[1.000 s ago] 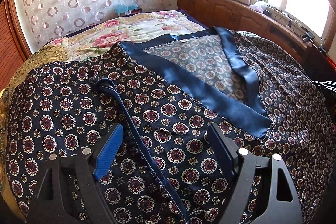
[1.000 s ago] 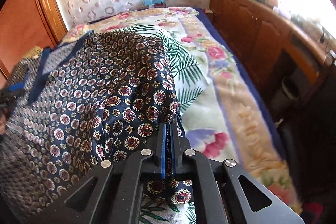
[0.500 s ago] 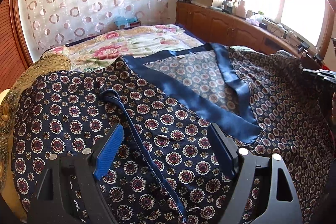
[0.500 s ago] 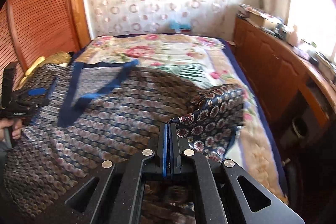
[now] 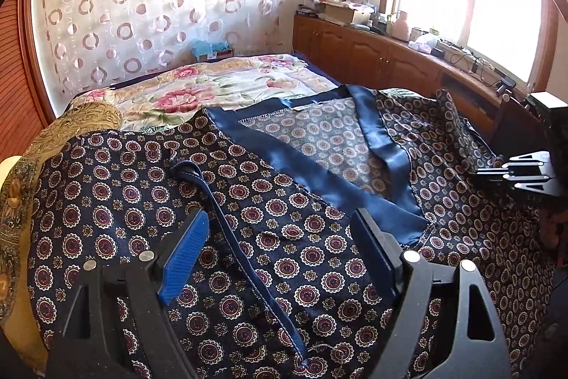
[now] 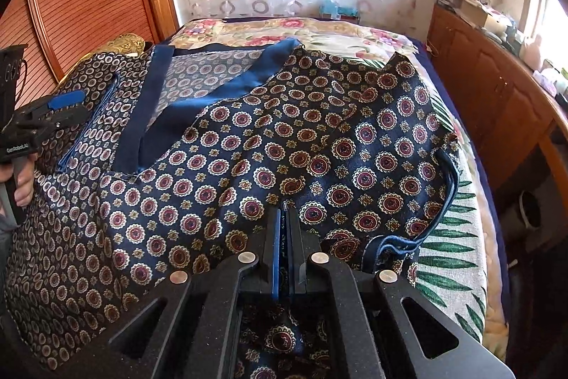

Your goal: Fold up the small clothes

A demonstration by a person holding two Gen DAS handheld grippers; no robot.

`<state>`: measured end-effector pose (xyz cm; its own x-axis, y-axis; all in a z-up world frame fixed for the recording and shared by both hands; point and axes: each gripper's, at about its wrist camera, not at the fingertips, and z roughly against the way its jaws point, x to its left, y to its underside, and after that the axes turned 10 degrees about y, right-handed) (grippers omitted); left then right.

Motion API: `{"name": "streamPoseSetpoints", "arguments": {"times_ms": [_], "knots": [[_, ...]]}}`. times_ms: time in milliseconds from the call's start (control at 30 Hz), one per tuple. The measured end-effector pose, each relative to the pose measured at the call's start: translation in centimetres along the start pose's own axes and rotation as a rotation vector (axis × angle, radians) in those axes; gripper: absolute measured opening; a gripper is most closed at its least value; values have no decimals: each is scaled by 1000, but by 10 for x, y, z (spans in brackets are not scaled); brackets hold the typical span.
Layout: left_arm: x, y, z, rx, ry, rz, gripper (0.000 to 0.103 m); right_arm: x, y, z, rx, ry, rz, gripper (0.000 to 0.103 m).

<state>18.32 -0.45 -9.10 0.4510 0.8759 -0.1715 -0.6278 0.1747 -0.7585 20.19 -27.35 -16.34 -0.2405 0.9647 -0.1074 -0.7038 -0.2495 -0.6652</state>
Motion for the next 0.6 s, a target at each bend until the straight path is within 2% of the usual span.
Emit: {"name": "streamPoseSetpoints", "arguments": {"times_ms": [67, 100, 133, 200, 367, 500, 600], "knots": [[0, 0, -1, -1, -1, 1, 83, -1, -2, 12, -11, -2, -9, 7], [0, 0, -1, -2, -2, 1, 83, -4, -5, 18, -24, -1, -13, 14], [0, 0, -1, -3, -3, 0, 83, -2, -7, 24, -37, 6, -16, 28], [-1, 1, -1, -3, -8, -4, 83, -9, -11, 34, -69, 21, -26, 40], [-3, 1, -1, -8, -14, -16, 83, -37, -15, 41, -87, 102, -62, 40], [-3, 1, -1, -8, -15, -18, 83, -61, -7, 23, -25, 185, -121, 40], [-3, 1, -1, -7, -16, -18, 83, -75, 2, 5, 28, 169, -187, 40]]}}
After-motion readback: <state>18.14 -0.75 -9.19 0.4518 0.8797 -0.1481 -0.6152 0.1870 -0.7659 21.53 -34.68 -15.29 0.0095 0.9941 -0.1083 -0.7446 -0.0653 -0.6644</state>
